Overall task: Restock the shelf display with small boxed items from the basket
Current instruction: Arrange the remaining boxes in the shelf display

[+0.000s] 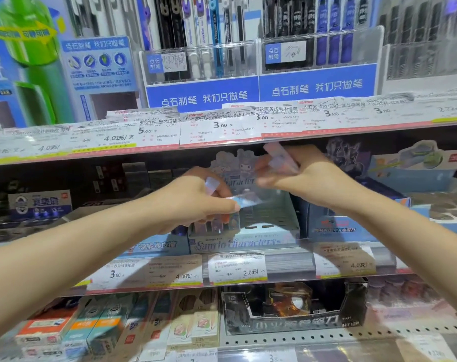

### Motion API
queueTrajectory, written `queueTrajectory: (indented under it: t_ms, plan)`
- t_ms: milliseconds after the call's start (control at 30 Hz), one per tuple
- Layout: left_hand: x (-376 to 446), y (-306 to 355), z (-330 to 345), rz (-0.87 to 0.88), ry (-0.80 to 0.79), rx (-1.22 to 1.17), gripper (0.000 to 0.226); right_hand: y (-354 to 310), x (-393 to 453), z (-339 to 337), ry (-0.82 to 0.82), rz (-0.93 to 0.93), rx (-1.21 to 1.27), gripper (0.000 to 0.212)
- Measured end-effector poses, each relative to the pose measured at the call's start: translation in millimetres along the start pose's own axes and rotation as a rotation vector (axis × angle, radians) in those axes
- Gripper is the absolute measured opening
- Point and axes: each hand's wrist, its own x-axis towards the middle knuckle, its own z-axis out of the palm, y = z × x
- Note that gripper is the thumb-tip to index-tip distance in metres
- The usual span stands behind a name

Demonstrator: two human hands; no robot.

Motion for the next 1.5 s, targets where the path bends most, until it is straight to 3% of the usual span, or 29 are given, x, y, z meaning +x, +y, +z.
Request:
queueTrajectory:
  t_ms: [100, 200, 333, 433, 533, 633, 833, 900, 1000, 1167, 1300, 1433, 1500]
  plan:
    - [3, 1, 0, 0.004, 0.033, 0.059, 0.022, -7, -4, 4, -0.102, -0.047, -0.201, 0.023]
    - [6, 2, 0, 0.046, 0.053, 0.046, 0.024, -4, 0, 11, -0.186, -0.116, -0.248, 0.03]
    - [10, -1, -3, 0.134, 0.089, 0.085, 0.025, 3, 5, 14, -0.277, -0.162, -0.22, 0.022]
    - [8, -8, -10, 0.346, 0.113, 0.334, 0.024, 6, 9, 12, -0.291, -0.207, -0.143, 0.038]
    - [5, -17, -17, 0.445, 0.076, 0.584, 0.039, 17, 17, 14, -0.232, -0.178, -0.214, 0.028]
    - [6, -26, -17, 0.422, -0.007, 0.755, 0.049, 26, 24, 20, -0.166, -0.137, -0.293, 0.019]
    - [6, -35, -12, 0.351, -0.114, 0.774, 0.068, 24, 28, 30, -0.132, -0.151, -0.378, 0.023]
    - [6, -36, -12, 0.346, -0.118, 0.757, 0.069, 23, 28, 33, -0.172, -0.133, -0.334, 0.028]
    - [6, -34, -12, 0.328, -0.111, 0.739, 0.068, 32, 34, 42, -0.2, -0.106, -0.327, 0.016]
    - [9, -31, -15, 0.311, -0.125, 0.737, 0.066, 32, 35, 45, -0.188, -0.103, -0.276, 0.03]
    - [8, -28, -16, 0.298, -0.13, 0.732, 0.064, 36, 36, 43, -0.196, -0.101, -0.237, 0.029]
    - [7, -28, -15, 0.3, -0.127, 0.74, 0.063, 36, 30, 44, -0.266, -0.132, -0.312, 0.038]
    - [7, -29, -16, 0.299, -0.122, 0.736, 0.063, 36, 27, 45, -0.193, -0.197, -0.399, 0.025]
